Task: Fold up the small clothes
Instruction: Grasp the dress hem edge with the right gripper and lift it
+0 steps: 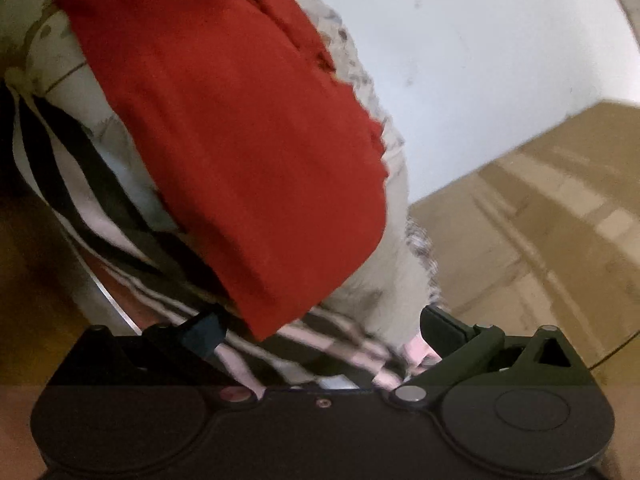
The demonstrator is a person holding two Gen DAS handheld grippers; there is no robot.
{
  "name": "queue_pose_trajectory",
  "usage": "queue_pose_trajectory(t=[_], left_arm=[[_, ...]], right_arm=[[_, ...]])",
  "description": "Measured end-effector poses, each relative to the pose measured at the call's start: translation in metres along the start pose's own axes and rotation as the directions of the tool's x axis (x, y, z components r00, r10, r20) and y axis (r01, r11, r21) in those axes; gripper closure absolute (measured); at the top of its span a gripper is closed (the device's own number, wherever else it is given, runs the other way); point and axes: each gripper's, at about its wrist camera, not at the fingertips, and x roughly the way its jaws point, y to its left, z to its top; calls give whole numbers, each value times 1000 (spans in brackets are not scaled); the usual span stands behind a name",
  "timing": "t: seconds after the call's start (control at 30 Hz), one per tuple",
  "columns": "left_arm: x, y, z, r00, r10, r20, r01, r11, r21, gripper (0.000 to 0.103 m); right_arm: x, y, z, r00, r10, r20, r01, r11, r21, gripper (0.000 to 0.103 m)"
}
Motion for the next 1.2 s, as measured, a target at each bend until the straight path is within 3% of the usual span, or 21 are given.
queue_pose_trajectory(t=[0.1, 0.2, 0.3, 0.4, 0.63, 0.7, 0.93, 1.03, 1.2], left_arm=[[1, 1, 0, 1000, -2, -8, 2, 1000, 3, 1], [1, 0, -1, 1000, -3, -10, 3, 1000, 21, 1], [-1, -2, 0, 1000, -9, -5, 9, 999, 42, 1], [-4, -4, 0, 1000, -12, 6, 12, 998, 54, 1], [-7, -6, -3, 1000, -24, 0, 24, 997, 67, 1], [-8, -6, -4, 1000, -29, -2, 29, 997, 67, 1], [-9, -14, -10, 998, -69, 1, 68, 991, 111, 1], [-11, -24, -13, 996, -84, 20, 80, 984, 158, 1], [-21, -46, -13, 985, -161, 64, 144, 965, 220, 1]], right_arm=[[-14, 1, -1, 994, -27, 110, 33, 998, -53, 2], [-25, 1, -4, 973, -46, 225, 75, 989, -124, 6], [-28, -2, -5, 961, -7, 278, 61, 981, -185, 14], [-27, -3, -6, 959, 53, 277, 15, 971, -238, 22], [-25, 14, -7, 959, 144, 244, -40, 921, -388, 30], [-29, 17, -5, 960, 154, 235, -48, 914, -402, 49], [-41, -3, 7, 953, 231, 196, -147, 918, -367, 70], [-49, -20, 14, 949, 240, 206, -165, 930, -328, 93], [-53, -63, 40, 929, 310, 203, -272, 942, -198, 95]])
